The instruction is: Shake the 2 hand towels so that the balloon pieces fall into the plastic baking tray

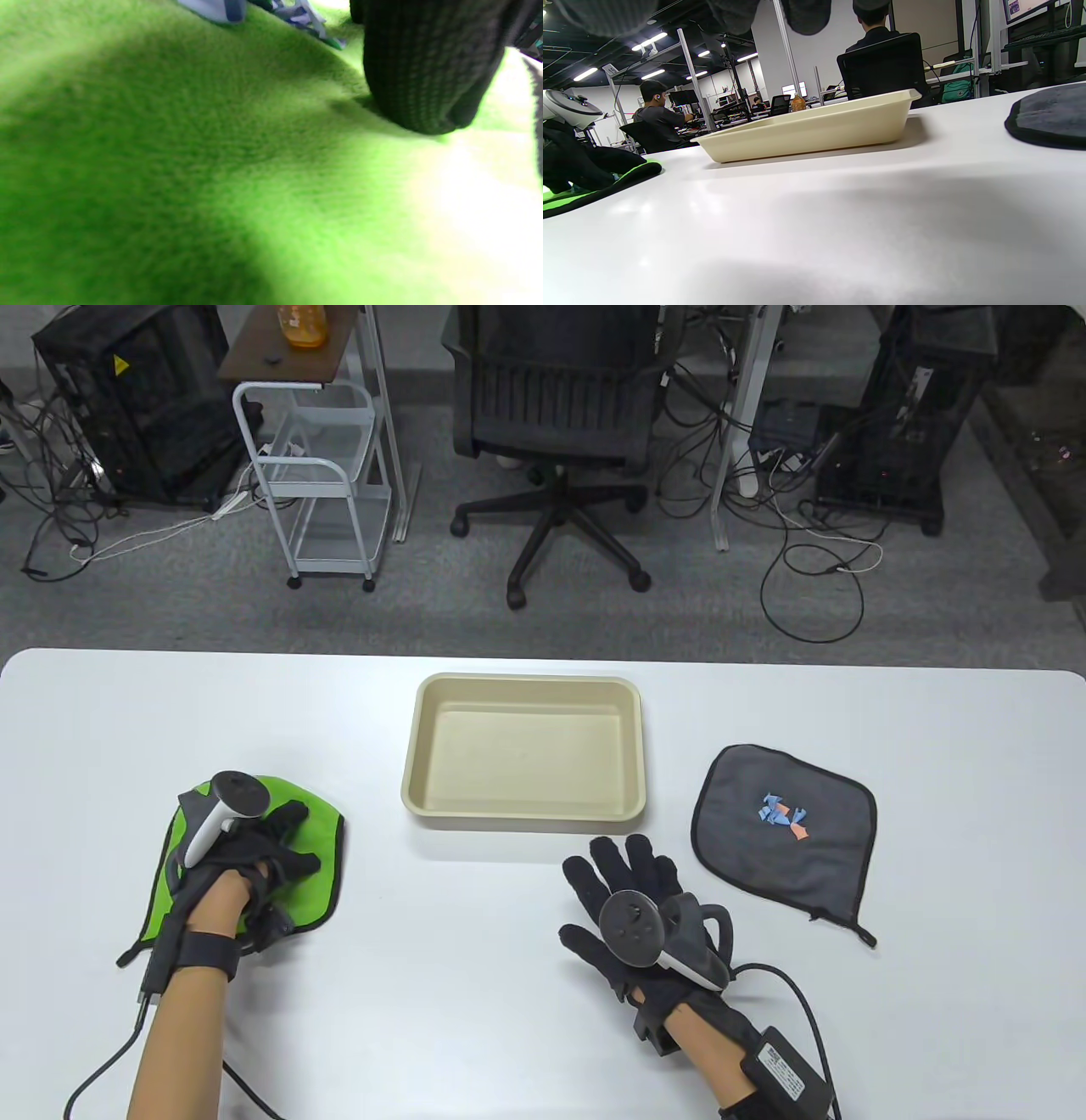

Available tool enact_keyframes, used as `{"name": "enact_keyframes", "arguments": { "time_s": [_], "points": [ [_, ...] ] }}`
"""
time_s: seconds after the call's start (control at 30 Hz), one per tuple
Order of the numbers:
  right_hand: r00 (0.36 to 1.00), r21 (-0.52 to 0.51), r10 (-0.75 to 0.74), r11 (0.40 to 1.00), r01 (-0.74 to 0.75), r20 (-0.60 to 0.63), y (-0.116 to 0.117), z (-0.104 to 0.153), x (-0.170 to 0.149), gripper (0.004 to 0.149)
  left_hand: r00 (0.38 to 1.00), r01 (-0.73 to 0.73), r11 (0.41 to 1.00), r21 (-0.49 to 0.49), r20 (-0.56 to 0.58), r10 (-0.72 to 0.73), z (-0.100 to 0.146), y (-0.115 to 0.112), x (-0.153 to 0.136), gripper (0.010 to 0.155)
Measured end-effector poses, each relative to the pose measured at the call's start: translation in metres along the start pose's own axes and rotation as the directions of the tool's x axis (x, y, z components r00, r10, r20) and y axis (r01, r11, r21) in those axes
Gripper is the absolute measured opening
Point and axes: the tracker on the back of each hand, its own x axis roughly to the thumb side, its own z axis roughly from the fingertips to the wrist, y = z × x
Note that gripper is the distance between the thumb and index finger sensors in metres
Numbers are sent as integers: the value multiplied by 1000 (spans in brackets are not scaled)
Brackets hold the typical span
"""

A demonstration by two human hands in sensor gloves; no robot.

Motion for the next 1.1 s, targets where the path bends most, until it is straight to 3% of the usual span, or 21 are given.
{"name": "enact_keyframes", "arguments": {
  "time_s": [0.3, 0.47, 1.1],
  "points": [
    [1000, -9, -4, 1000, 4, -3, -4, 1, -1, 75, 998, 51, 994, -96, -20, -54, 35, -32, 8, 87],
    [1000, -13, -2, 1000, 2, -16, -6, 0, -5, 75, 998, 49, 993, -108, -23, -52, 57, -55, 27, 87],
    [998, -48, -20, 999, 17, -62, -20, 3, -27, 75, 983, 182, 968, -171, 69, -172, 122, -153, 183, 87]
  ]
}}
